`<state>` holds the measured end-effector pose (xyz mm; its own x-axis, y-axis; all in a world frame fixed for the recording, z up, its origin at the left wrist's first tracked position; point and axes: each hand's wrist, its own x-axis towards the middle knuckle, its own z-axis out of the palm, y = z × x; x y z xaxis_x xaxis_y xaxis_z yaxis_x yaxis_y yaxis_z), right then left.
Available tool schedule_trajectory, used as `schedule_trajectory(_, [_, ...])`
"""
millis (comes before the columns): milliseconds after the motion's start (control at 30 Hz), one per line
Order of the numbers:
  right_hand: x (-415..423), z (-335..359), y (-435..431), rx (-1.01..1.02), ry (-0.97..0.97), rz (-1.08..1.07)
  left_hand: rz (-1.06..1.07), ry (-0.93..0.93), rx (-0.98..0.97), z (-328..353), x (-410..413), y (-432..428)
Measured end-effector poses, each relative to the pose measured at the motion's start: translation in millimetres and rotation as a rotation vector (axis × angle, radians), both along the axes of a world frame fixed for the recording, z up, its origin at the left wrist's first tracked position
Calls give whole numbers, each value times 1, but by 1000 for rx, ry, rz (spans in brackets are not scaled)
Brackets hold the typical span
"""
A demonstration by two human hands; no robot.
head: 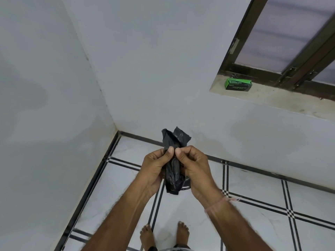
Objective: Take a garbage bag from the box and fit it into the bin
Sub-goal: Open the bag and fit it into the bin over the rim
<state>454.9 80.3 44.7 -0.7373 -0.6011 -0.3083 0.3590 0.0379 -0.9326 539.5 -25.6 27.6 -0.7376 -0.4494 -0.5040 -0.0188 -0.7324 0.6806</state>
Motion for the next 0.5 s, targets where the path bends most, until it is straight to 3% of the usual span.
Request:
schedule_trajectory(133, [-3, -2, -2, 29, -72, -25, -5, 8, 44, 2, -1, 1])
schedule_trajectory(333, [-17, -5, -3, 14, -349, -105, 35, -1, 59, -3, 2, -6])
schedule_trajectory(500, [-42, -14, -4, 10, -665, -199, 178, 5, 277, -18, 9, -21])
